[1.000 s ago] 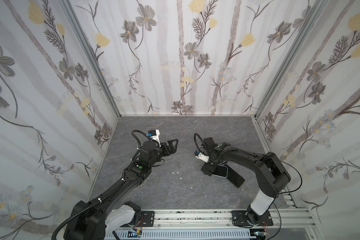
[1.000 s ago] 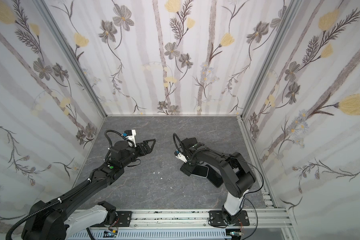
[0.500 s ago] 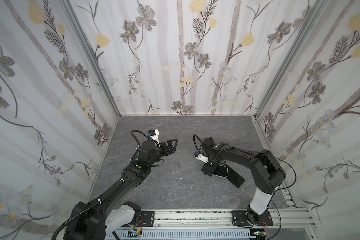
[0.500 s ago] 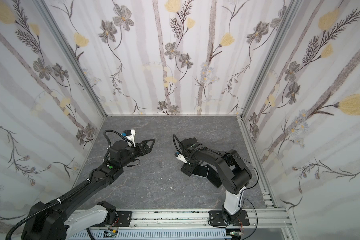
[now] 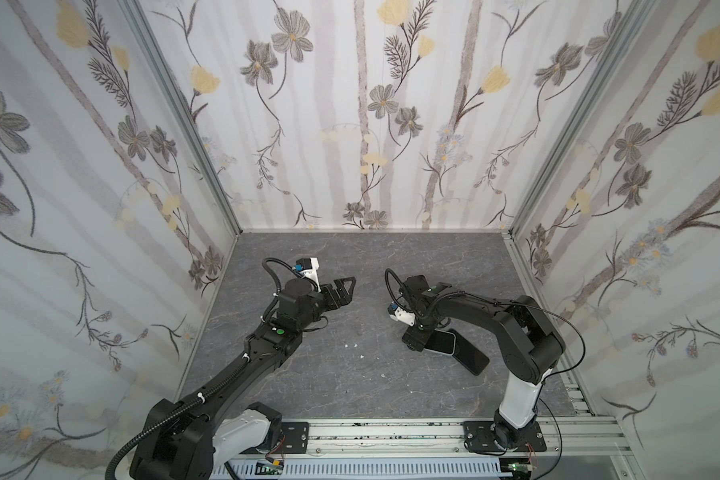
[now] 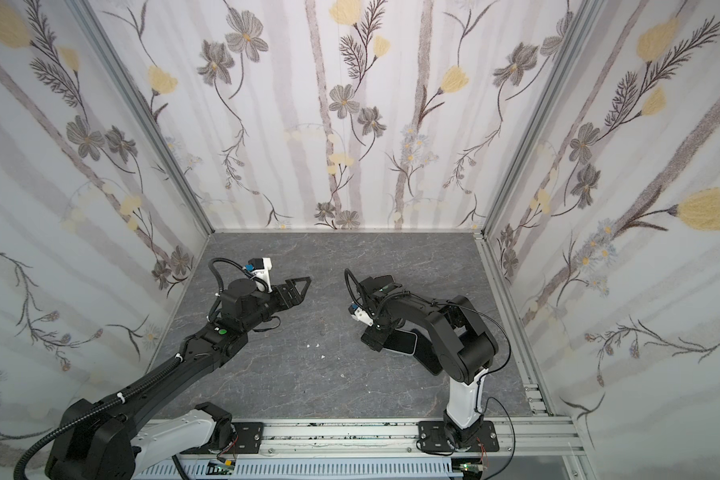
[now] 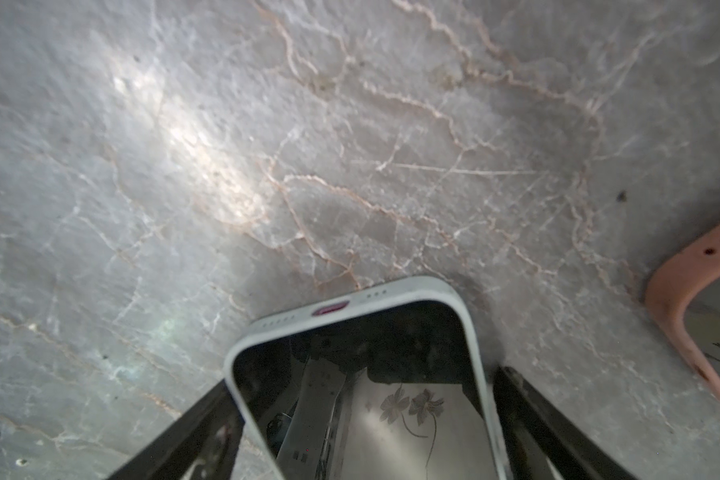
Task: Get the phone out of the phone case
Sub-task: 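Lower the right gripper and grasp the mint-cased phone's short edge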
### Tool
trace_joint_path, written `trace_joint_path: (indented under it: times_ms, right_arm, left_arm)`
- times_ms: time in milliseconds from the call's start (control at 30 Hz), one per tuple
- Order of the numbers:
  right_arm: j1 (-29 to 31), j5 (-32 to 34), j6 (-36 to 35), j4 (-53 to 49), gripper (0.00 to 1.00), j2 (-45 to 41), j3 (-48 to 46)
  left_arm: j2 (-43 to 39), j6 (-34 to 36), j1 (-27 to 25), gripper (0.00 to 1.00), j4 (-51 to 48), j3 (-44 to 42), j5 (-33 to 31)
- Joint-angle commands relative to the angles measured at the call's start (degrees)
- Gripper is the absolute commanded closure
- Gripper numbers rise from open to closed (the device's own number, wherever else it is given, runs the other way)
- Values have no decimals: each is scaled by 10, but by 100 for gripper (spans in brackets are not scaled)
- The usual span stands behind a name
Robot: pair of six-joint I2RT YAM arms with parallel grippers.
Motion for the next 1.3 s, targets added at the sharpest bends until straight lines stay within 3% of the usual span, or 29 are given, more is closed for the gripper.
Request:
trace_joint_path:
  times_ms: [0, 367, 433, 533, 633, 833, 1100, 1267]
  right_arm:
    - [1, 16, 8, 6, 14, 11, -2]
    - [1, 24, 49, 3, 32, -3, 22]
    - [1, 25, 75, 11, 38, -10, 28]
    - [1, 3, 122, 28, 38, -17, 30]
    - [1, -22, 173, 43, 39, -21, 28]
    - [-3, -59, 286, 117, 42, -48, 11]
    - [-20, -127, 413, 239, 43, -81, -41]
    - [-55, -205, 495, 358, 46, -121, -118]
  left_arm:
    - [-1, 1, 1, 0, 8, 5, 0]
    - [-14, 1, 4, 0, 7, 1, -16]
    - [-23, 1, 6, 0, 7, -2, -23]
    - [-25, 2, 8, 0, 7, -9, -32]
    - [-8, 10, 5, 0, 7, -3, -3]
    - [14, 46, -55, 0, 23, -6, 5]
    - [54, 25, -106, 0, 118, -51, 45]
    - [80, 12, -129, 3, 174, -85, 59]
